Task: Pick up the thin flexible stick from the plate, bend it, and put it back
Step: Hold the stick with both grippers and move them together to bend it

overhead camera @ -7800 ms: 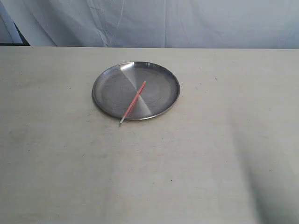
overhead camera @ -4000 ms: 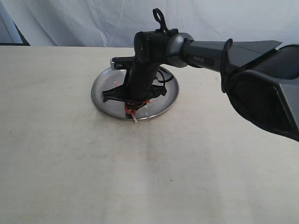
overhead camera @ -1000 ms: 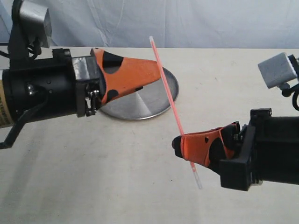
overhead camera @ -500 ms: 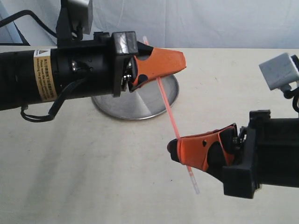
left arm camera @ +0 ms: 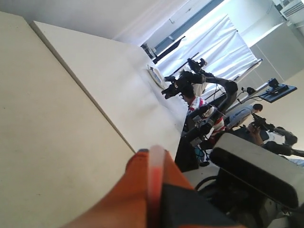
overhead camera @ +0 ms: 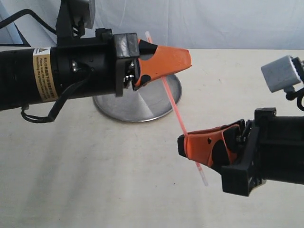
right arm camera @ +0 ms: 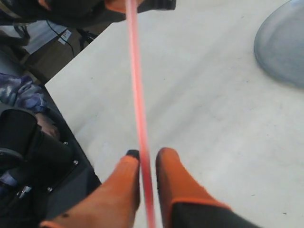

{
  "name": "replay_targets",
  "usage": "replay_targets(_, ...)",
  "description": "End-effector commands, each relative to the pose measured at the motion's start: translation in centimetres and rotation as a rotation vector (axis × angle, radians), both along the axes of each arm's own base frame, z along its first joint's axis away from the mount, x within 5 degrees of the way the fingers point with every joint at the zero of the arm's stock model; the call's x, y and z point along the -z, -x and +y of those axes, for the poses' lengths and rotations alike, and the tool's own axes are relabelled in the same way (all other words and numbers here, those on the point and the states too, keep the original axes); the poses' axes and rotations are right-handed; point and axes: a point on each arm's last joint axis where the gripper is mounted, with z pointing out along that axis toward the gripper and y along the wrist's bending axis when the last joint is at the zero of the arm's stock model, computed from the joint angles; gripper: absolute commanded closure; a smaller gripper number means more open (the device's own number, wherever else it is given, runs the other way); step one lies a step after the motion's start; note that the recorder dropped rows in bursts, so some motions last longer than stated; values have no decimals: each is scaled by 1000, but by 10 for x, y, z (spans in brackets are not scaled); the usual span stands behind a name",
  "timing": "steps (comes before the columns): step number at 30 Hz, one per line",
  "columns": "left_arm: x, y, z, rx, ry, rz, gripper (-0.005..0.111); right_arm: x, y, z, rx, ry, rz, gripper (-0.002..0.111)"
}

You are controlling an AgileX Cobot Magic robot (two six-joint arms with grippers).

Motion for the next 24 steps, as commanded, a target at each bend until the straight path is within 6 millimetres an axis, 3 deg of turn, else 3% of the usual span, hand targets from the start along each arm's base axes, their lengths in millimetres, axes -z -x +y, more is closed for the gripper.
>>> replay_targets(1, -4, 5, -2, 50, 32, -15, 107, 1, -4, -3, 44, 10, -16, 64)
replay_targets(3, -5, 6, -2, 65, 45, -16, 107, 1, -6, -4, 65, 13, -25, 57)
replay_targets(10, -10, 8, -2, 88, 101, 0, 107, 16, -11, 5, 6, 50, 70, 57)
replay_targets(12, -8, 9, -3, 95, 85, -12, 107, 22, -14, 8, -13, 61, 113, 75)
replay_targets(13, -7, 8, -3, 92, 70, -32, 107, 23, -13, 9, -28, 55, 126, 100)
replay_targets(14, -7, 8, -3, 85, 62, -46, 107, 23, -12, 10, -34, 54, 128, 108)
replay_targets(17, 1, 3, -2, 31, -52, -179, 107, 17, -4, 10, -88, 29, 128, 109)
replay_targets(20, 15, 2, 0, 53, -233, -281, 107, -8, 2, 7, -90, -27, 29, 109)
replay_targets(23, 14, 7, -1, 100, -203, -246, 107, -25, -1, -3, 23, -21, -111, 109)
replay_targets(24, 7, 11, -3, 135, -114, -223, 107, -24, -4, -6, 57, 13, -138, 109)
